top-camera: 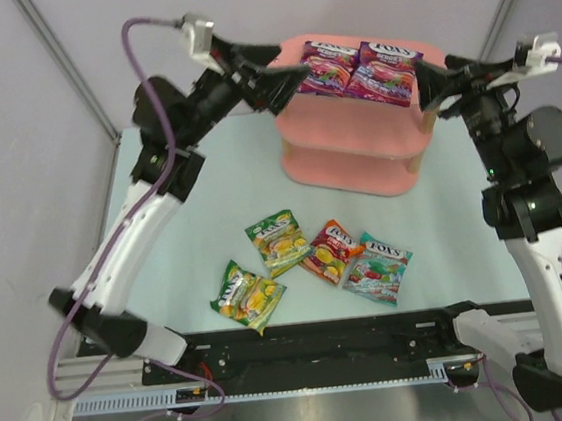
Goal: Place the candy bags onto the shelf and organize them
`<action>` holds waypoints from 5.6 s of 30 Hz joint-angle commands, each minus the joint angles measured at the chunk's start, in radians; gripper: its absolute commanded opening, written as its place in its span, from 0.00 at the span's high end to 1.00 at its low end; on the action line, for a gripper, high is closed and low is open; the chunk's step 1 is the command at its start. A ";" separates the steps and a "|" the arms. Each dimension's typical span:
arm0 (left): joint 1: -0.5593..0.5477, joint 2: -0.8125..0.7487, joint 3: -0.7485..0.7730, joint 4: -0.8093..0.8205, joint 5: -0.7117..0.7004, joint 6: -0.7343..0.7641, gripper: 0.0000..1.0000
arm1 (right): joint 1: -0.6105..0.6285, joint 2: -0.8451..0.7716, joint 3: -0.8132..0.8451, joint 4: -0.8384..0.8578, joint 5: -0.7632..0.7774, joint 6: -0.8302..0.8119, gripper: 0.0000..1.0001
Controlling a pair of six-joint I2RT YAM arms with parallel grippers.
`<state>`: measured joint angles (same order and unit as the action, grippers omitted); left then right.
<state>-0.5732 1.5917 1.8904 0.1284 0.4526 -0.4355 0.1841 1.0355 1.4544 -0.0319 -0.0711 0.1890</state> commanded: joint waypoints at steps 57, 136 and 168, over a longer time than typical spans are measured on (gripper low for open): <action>-0.082 -0.136 -1.505 0.323 -0.390 -0.454 0.42 | 0.414 -0.290 -0.921 -0.347 0.258 0.478 0.08; -0.191 0.381 -0.459 0.095 -0.224 0.196 0.18 | 0.107 -0.505 -0.827 -0.523 0.145 0.346 0.06; -0.188 -0.538 -1.329 -0.052 -0.578 -0.068 0.06 | 0.101 -0.144 -1.058 0.154 0.191 0.354 0.03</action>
<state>-0.7628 1.1011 0.5644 0.0856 -0.1123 -0.4904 0.3084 0.8448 0.4622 -0.1970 0.1516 0.5728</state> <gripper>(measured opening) 0.942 0.964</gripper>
